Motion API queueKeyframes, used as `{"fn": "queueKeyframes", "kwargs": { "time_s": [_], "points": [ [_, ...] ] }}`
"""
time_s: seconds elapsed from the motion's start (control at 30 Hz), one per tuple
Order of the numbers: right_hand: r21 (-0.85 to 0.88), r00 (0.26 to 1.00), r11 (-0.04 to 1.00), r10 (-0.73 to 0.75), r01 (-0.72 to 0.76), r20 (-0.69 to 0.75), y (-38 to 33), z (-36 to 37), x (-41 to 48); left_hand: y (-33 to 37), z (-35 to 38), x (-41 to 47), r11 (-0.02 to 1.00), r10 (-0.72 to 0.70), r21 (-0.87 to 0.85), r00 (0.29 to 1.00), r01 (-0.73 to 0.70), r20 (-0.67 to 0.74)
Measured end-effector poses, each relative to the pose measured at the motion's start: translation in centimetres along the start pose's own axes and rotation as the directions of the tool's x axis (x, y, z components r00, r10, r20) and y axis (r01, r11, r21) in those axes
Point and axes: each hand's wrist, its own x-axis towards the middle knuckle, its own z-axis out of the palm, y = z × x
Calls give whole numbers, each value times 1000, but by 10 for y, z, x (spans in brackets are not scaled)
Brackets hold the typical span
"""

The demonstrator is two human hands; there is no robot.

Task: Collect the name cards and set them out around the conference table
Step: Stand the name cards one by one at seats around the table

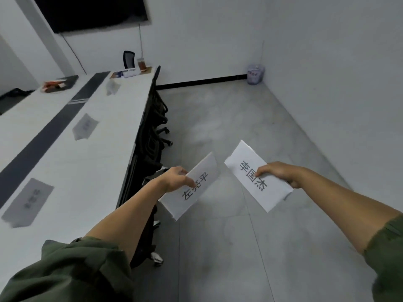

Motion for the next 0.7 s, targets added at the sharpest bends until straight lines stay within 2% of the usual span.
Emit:
{"fn": "queueKeyframes", "kwargs": {
  "time_s": [0.2, 0.37, 0.5, 0.7],
  "points": [
    [42, 999, 999, -21, 23, -37, -31, -99, 97, 83, -6, 134, 1000, -2, 3, 999, 2, 34],
    [52, 997, 997, -57, 59, -54, -75, -199, 195, 157, -9, 259, 999, -19, -34, 1000, 19, 4],
    [28, 996, 996, -81, 82, -41, -130, -271, 259, 204, -28, 337, 999, -18, -51, 1000, 17, -22],
    [-10, 995, 995, -98, 98, -17, -219, -340, 371, 248, -79, 458, 994, -73, -80, 995, 68, -63]
  ]
}}
